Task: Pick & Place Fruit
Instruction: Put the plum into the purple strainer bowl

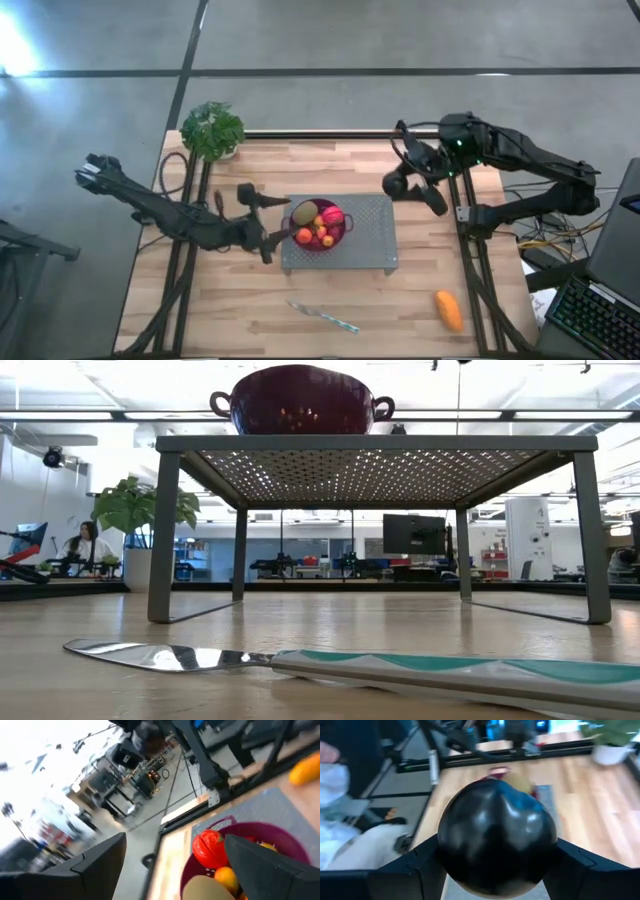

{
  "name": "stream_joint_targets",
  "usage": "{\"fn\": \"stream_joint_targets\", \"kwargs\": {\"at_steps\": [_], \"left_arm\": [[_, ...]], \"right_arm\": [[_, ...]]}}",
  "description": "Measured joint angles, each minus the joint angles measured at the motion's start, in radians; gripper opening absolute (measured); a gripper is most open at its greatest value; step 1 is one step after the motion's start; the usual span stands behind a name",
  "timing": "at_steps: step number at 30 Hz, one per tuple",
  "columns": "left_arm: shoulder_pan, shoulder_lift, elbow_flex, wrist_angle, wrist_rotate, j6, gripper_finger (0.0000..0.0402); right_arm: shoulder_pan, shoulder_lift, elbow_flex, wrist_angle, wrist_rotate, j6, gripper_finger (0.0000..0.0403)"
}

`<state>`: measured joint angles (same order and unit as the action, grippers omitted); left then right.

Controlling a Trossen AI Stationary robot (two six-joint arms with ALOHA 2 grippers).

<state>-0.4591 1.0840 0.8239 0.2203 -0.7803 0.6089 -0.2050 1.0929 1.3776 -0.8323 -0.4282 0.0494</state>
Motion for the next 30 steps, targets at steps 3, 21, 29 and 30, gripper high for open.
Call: {"fn": "stream_joint_targets", "kwargs": {"at_steps": [3, 21, 29, 30], "left_arm": [[0.0, 0.072, 0.042, 0.006, -0.001, 0.094, 0.0342], [0.0, 0.481, 0.466, -0.011, -0.026, 0.323, 0.0342], [-0.001, 0.611, 0.584, -0.019, -0.025, 0.419, 0.0342], [-0.001, 0.621, 0.589, -0.021, -0.025, 0.44, 0.0342]], "right_arm": [[0.077, -0.007, -0.005, 0.001, 0.001, 0.022, 0.0259], [0.415, 0.082, -0.064, 0.124, 0.146, 0.061, 0.0264], [0.441, 0.146, -0.07, 0.141, 0.197, 0.049, 0.0247], [0.442, 0.158, -0.07, 0.145, 0.197, 0.049, 0.0245]]}}
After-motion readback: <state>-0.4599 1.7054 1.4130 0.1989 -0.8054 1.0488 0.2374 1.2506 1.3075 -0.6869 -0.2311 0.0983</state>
